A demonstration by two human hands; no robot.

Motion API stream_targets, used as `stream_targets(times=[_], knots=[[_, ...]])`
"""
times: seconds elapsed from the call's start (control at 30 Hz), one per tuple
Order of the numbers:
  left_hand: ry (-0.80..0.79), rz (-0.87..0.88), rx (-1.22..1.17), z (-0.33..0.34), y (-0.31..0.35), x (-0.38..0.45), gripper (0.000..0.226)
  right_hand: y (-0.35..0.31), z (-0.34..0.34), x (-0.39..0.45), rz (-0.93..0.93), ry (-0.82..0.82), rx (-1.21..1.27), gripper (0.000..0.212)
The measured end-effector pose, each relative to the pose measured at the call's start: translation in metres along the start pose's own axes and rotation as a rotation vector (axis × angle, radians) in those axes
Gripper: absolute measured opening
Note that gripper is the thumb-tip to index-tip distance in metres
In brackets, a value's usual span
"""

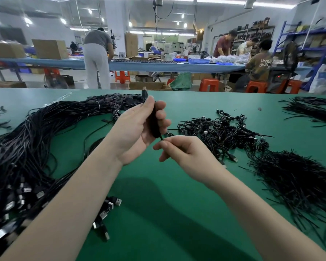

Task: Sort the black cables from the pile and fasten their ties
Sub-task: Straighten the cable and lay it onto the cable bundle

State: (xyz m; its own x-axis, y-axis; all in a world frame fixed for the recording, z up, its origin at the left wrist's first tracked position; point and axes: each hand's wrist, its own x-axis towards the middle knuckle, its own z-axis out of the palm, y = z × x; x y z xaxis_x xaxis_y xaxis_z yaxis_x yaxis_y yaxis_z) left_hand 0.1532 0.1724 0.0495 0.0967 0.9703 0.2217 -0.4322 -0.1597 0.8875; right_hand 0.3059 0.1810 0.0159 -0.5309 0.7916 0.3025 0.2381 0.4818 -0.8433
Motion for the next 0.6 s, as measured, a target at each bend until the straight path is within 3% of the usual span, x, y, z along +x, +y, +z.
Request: stream_targets(times=[0.1,0.23,0.3,0.47,0.6], knots=[[-0.056,-0.077,-0.044,0.001,-0.002,-0.001,0.025,0.002,-0.015,0.001,0.111,-0.101,-0.078,0.02],[-0.128,-0.174,-0.099,0.003,-0.006,-0.001,0.022,0.0,-0.025,0.004,0.246,-0.041,0.254,0.022],[-0.152,-0.171,-0.062,0.004,-0.009,-0.002,0.02,0.001,-0.024,0.005,0.255,-0.036,0.27,0.017],[-0.098,-0.125,0.123,0.013,-0.012,-0.005,0.024,0.007,-0.016,0.005,0.242,0.051,0.363,0.015],[0.025,-0.038,0.509,0.012,-0.012,-0.005,0.03,0.013,-0.011,0.009,0.227,0.144,0.373,0.016]])
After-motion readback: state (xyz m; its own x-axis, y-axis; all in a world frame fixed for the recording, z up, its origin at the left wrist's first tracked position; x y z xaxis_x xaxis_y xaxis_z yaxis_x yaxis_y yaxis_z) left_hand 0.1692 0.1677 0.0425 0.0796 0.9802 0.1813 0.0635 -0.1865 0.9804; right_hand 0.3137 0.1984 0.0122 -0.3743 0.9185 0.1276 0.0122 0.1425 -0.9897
